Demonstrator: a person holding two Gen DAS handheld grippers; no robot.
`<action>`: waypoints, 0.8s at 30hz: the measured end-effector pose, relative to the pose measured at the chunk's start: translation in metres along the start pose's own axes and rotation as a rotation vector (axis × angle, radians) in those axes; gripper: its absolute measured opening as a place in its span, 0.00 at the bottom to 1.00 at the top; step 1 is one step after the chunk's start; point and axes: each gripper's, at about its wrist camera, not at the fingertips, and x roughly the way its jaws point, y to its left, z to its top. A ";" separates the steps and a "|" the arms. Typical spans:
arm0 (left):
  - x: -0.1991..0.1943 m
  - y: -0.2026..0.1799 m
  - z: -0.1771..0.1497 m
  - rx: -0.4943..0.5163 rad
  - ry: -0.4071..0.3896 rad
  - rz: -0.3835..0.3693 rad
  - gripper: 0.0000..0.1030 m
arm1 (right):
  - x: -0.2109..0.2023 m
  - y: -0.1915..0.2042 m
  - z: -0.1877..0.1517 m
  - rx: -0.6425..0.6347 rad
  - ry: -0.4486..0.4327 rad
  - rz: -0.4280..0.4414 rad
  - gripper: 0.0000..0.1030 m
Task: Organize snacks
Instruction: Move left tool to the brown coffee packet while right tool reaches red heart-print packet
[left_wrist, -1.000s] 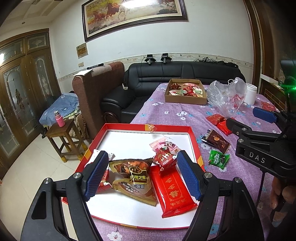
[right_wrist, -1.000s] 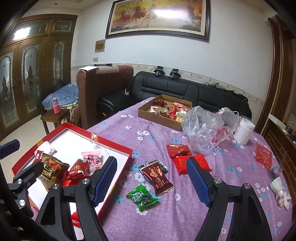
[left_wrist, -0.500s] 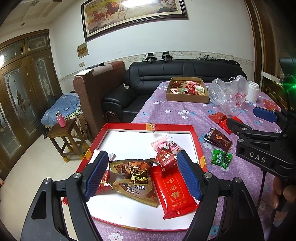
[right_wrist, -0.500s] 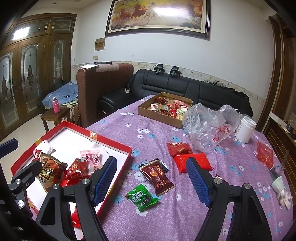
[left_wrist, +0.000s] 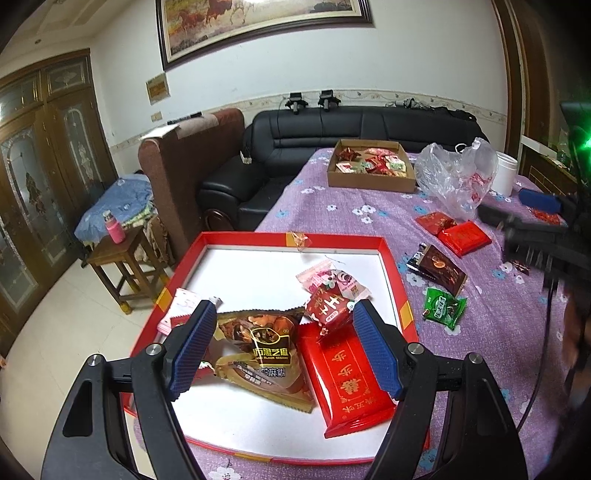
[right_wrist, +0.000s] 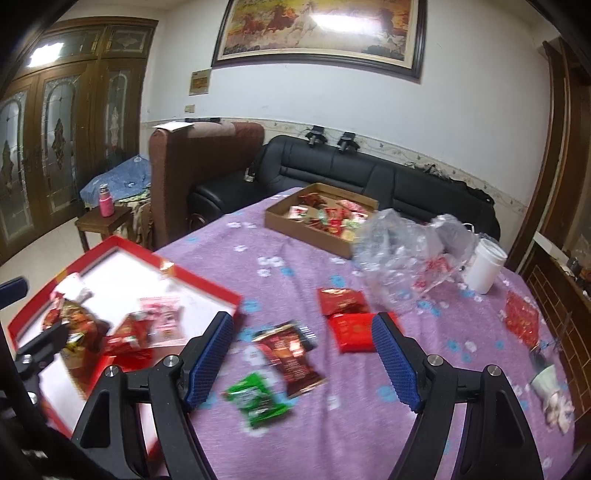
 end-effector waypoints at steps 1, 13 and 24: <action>0.003 -0.001 0.001 0.001 0.009 -0.006 0.75 | 0.005 -0.011 0.002 0.017 0.016 0.000 0.77; 0.032 -0.073 0.028 0.098 0.111 -0.139 0.75 | 0.097 -0.198 -0.058 0.595 0.334 0.135 0.77; 0.086 -0.132 0.056 0.071 0.287 -0.238 0.74 | 0.106 -0.223 -0.074 0.640 0.369 0.166 0.77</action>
